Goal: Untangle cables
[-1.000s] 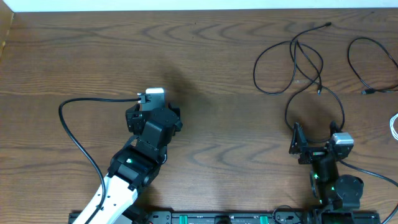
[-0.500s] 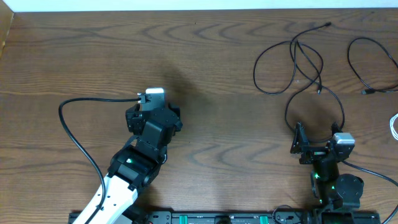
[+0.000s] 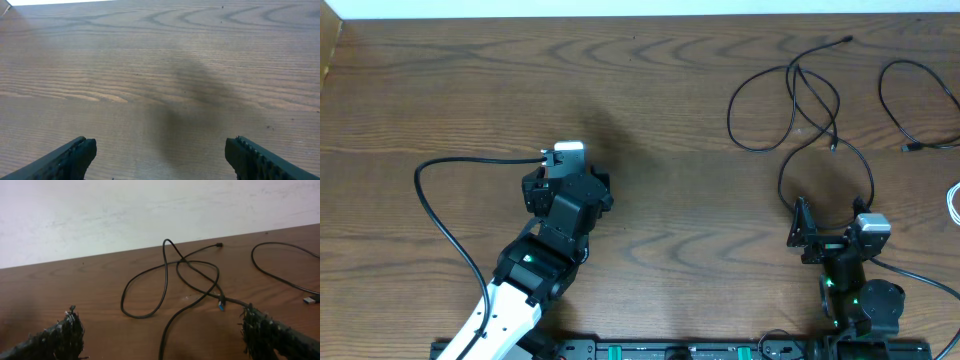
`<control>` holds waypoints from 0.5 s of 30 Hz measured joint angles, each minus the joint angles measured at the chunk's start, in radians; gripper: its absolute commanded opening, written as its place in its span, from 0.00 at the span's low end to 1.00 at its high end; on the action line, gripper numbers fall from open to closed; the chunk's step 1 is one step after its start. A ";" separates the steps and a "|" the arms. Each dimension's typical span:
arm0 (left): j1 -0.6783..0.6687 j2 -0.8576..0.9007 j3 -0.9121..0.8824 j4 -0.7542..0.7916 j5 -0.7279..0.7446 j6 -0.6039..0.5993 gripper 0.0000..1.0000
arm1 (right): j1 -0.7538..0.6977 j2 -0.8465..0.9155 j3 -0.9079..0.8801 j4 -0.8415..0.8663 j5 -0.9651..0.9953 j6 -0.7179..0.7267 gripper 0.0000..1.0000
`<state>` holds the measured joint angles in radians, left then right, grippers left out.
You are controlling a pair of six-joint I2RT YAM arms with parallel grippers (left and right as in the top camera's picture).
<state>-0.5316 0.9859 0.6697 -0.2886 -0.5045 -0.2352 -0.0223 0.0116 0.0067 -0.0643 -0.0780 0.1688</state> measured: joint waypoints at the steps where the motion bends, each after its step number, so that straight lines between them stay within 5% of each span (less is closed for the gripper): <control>1: 0.000 0.000 0.000 0.000 0.000 0.000 0.90 | 0.000 0.000 0.000 0.000 0.000 0.000 0.99; 15: 0.000 0.000 -0.001 0.017 0.000 0.000 0.90 | 0.000 0.000 0.000 0.000 0.000 0.000 0.99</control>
<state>-0.5316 0.9859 0.6689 -0.2718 -0.5045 -0.2352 -0.0223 0.0116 0.0067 -0.0647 -0.0776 0.1688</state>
